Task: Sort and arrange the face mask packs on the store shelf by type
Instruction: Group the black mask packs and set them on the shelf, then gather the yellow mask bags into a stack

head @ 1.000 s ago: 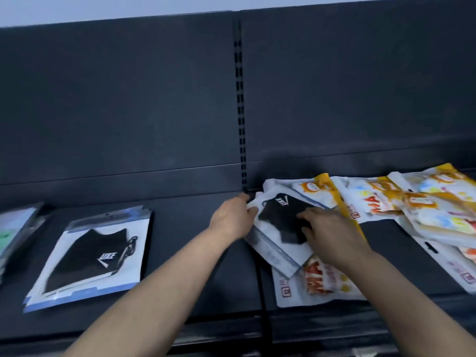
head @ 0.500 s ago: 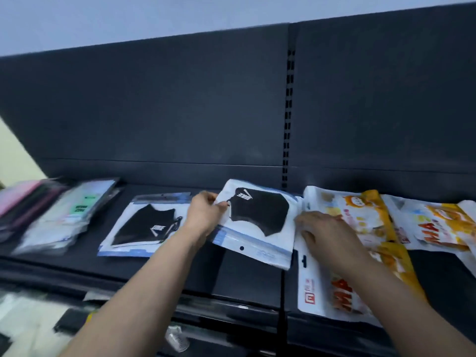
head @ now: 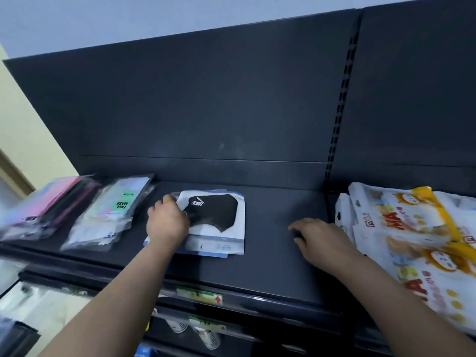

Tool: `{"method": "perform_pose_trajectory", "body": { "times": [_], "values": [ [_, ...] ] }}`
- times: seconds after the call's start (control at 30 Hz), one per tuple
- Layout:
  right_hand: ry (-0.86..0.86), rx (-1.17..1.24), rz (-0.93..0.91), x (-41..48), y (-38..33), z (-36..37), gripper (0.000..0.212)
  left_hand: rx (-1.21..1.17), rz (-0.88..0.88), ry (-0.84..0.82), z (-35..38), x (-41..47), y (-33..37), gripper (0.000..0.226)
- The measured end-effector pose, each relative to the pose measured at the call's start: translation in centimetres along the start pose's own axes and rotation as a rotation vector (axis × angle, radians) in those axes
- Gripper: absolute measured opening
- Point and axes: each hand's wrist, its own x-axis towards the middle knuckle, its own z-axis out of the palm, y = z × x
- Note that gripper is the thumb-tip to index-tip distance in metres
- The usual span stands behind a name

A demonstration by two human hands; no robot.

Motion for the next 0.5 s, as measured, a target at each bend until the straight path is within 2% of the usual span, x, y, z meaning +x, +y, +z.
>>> {"method": "perform_pose_trajectory", "body": {
  "times": [0.07, 0.13, 0.33, 0.5],
  "values": [
    [-0.007, -0.024, 0.013, -0.2, -0.3, 0.5, 0.031, 0.105, 0.097, 0.035, 0.2, 0.1, 0.9, 0.04],
    [0.016, -0.041, 0.041, -0.7, 0.0, 0.8, 0.03, 0.057, 0.261, 0.031, 0.5, -0.3, 3.3, 0.039],
    [0.187, -0.05, 0.261, -4.9, 2.1, -0.8, 0.03, -0.195, 0.734, -0.278, 3.0, -4.9, 12.8, 0.026],
    [0.298, -0.046, 0.483, -10.3, 4.5, -2.2, 0.037, -0.203, 0.936, -0.472, 5.2, -9.5, 18.0, 0.026]
  ]
}}
